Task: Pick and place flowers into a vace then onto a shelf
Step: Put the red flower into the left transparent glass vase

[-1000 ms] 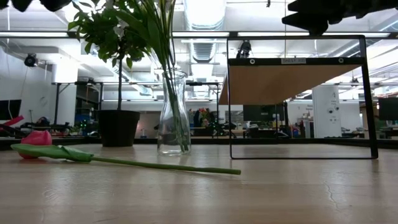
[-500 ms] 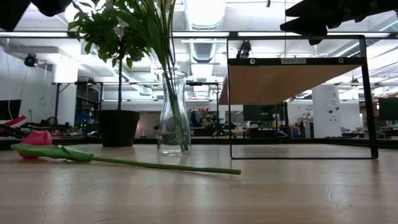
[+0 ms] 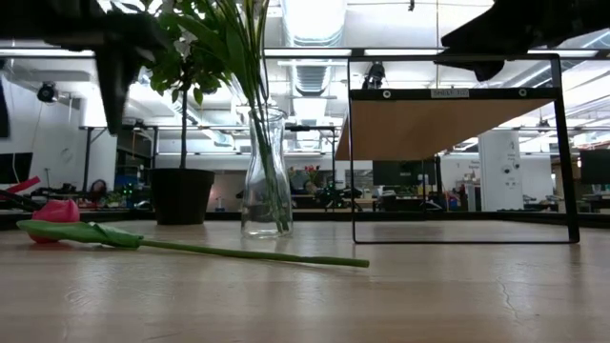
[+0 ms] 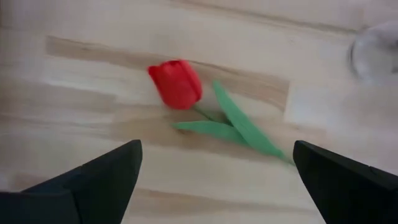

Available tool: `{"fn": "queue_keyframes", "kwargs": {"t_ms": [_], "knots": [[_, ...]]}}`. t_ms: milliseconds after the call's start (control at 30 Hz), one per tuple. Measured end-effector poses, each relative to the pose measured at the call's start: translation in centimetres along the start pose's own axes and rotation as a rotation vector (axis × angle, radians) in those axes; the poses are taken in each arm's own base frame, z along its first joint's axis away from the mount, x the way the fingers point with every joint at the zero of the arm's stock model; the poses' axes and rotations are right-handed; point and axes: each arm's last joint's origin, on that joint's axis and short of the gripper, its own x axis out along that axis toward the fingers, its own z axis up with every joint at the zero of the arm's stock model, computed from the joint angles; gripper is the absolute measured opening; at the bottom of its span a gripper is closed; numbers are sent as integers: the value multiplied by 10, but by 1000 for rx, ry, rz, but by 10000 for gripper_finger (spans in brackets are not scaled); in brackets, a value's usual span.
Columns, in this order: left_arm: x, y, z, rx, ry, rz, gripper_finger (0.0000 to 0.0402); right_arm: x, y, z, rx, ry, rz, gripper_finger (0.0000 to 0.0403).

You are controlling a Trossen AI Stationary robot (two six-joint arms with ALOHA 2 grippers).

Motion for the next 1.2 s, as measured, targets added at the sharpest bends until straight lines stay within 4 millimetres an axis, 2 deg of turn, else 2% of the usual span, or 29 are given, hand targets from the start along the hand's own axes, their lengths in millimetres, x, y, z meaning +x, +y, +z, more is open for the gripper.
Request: {"fn": "queue_keyframes", "kwargs": {"t_ms": [300, 500, 700, 1000, 1200], "knots": [[50, -23, -33, -97, -22, -2, 400, 2, -1, -15, -11, 45, -3, 228], [78, -38, -38, -131, -81, -35, 400, 1, -1, -21, -19, 54, -1, 228], [89, -49, -33, -144, -92, -29, 400, 0, -1, -22, -20, 49, 0, 228], [94, -50, -30, -134, -45, 66, 398, 0, -1, -22, -19, 48, 3, 228], [96, -45, -30, -93, -14, 132, 366, 0, -1, -22, -15, 49, 3, 228]]}}
